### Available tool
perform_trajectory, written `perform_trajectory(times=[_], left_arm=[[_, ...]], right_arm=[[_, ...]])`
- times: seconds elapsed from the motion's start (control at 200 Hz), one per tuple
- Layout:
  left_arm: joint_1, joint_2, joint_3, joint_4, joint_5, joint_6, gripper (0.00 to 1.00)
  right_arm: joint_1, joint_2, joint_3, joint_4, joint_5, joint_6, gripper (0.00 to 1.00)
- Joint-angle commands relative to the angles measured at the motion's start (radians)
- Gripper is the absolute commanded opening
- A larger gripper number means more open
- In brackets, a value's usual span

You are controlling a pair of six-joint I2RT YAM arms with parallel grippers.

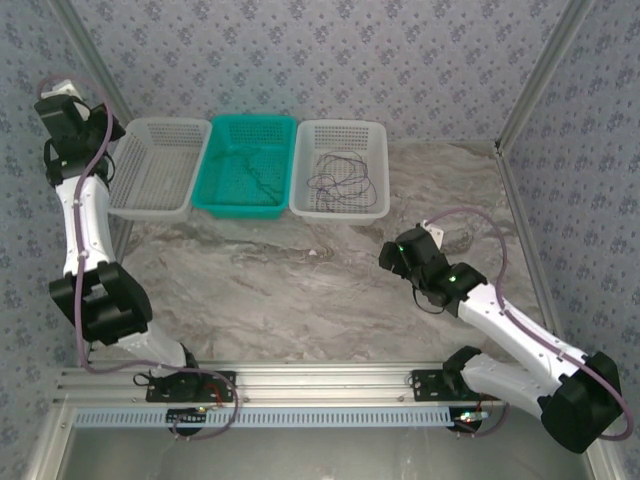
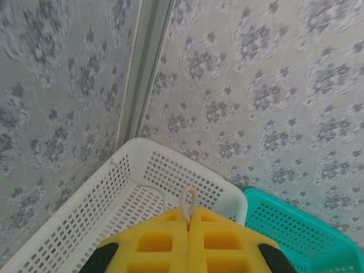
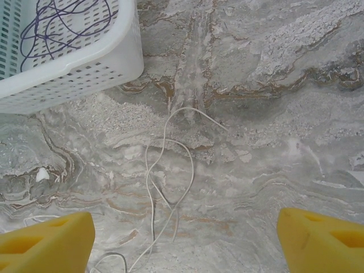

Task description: Untangle the cables

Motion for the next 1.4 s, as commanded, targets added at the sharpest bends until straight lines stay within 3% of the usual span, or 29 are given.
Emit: perform_trajectory(times=[0.0, 0.08, 0.145, 0.22, 0.385, 0.505, 0.66, 0.88, 0.959, 1.149, 1.294, 1.394], left_arm=[[0.003, 0.069, 0.023, -0.047, 0.08, 0.006, 0.12], [0.003, 0.101, 0.041, -0.107, 0.064, 0.007, 0.44], [0.003, 0.086, 0.027, -0.118, 0.046, -0.001, 0.59], [0.003, 0.026, -0.025, -0.069, 0.053, -0.024, 0.67], [-0.017, -0.173, -0.125, -0.001, 0.135, -0.105, 0.67], [-0.123, -0.36, -0.233, 0.02, 0.161, -0.115, 0.67], [-0.404, -0.583, -0.418, 0.032, 0.086, -0.099, 0.64], [-0.851, -0.751, -0.724, 0.047, -0.145, -0.139, 0.62], [-0.956, -0.746, -0.82, 0.052, -0.17, -0.175, 0.62], [-1.067, -0.598, -0.991, 0.083, -0.154, -0.258, 0.6], [-1.072, -0.445, -1.041, 0.184, -0.15, -0.243, 0.6], [-1.072, -0.294, -0.992, 0.221, -0.074, -0.179, 0.6]], right_arm=[[0.009, -0.023, -0.007, -0.026, 0.029, 0.024, 0.85], [0.01, -0.027, 0.003, -0.037, 0.032, 0.022, 0.85], [0.012, -0.032, 0.009, -0.051, 0.04, 0.022, 0.85], [0.013, -0.039, 0.009, -0.053, 0.049, 0.026, 0.85], [0.013, -0.031, 0.002, -0.039, 0.058, 0.036, 0.86], [0.009, -0.007, 0.001, -0.034, 0.066, 0.046, 0.86], [0.001, 0.041, 0.004, -0.018, 0.051, 0.054, 0.86], [-0.008, 0.111, 0.026, 0.007, 0.018, 0.054, 0.86], [-0.008, 0.127, 0.033, 0.017, 0.005, 0.047, 0.86], [-0.01, 0.156, 0.043, 0.021, -0.005, 0.039, 0.87], [-0.01, 0.16, 0.041, 0.021, -0.008, 0.042, 0.86], [-0.009, 0.159, 0.037, 0.016, -0.011, 0.044, 0.86]])
